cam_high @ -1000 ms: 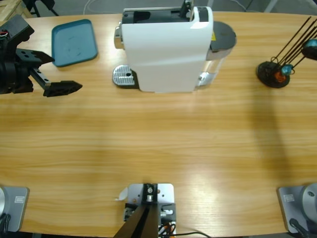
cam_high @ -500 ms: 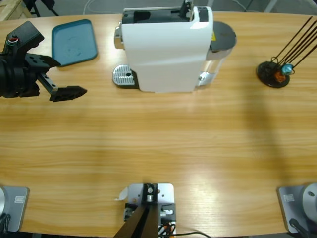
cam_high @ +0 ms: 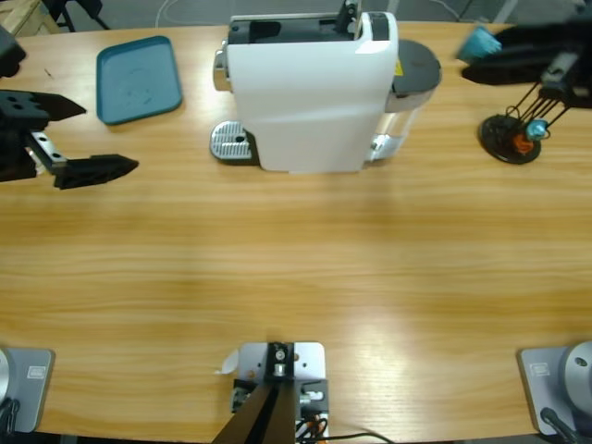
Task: Pour coffee
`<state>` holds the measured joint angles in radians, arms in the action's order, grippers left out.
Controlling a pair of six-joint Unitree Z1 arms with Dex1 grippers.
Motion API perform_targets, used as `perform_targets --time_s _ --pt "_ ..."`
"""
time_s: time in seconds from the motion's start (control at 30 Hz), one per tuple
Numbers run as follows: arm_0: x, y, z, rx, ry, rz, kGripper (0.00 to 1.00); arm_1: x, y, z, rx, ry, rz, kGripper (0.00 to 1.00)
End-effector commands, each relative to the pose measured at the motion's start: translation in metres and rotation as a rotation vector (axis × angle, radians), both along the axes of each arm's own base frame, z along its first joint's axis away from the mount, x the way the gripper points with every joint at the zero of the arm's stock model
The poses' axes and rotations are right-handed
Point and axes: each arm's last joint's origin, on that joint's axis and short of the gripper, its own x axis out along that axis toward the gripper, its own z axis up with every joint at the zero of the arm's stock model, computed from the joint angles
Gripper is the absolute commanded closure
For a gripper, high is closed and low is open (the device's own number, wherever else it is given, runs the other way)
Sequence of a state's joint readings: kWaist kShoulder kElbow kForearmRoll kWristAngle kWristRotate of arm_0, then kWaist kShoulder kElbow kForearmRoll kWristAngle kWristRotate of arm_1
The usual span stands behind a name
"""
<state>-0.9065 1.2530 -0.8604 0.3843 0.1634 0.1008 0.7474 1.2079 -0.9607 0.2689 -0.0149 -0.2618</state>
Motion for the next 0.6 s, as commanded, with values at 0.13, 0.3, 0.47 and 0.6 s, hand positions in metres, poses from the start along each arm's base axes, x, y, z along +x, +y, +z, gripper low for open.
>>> perform_targets --time_s 0.13,0.3,0.47,0.6 --pt "-0.016 0.018 -0.006 0.007 0.011 -0.013 0.009 0.035 0.126 0.014 -0.112 0.041 0.357 1.0" --pt "-0.018 0.021 -0.008 0.007 0.011 -0.013 0.009 0.055 0.155 0.013 -0.138 0.022 0.362 1.0" --pt "-0.019 0.022 -0.01 0.012 0.016 -0.013 0.009 0.08 0.181 -0.003 -0.247 -0.023 0.332 1.0" --pt "-0.02 0.023 -0.013 0.02 0.023 -0.014 0.009 0.099 0.186 -0.022 -0.315 -0.023 0.28 1.0"
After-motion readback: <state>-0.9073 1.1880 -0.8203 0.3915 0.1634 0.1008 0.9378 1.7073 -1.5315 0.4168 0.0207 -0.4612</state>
